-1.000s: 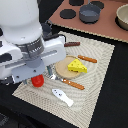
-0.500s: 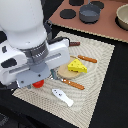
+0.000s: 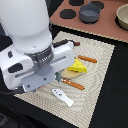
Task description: Interact with the objects in diverse but meaningful ways.
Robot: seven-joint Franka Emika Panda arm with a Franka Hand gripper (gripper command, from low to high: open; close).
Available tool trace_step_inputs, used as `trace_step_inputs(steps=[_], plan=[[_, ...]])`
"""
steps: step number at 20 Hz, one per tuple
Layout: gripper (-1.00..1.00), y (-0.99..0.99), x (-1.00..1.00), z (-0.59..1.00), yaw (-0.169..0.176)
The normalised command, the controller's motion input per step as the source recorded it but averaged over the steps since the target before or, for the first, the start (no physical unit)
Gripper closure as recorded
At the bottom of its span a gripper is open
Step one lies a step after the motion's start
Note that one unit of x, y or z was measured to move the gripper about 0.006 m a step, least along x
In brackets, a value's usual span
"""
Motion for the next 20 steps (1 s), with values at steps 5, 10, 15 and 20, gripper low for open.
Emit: trace_step_inputs(steps=[5, 10, 15, 20], plan=[[-1.00, -0.18, 0.75, 0.00, 0.044], [-1.00, -0.22, 0.82, 0.00, 0.007], [-1.00, -0.22, 0.67, 0.00, 0.000], [-1.00, -0.09, 0.37, 0.00, 0.008]])
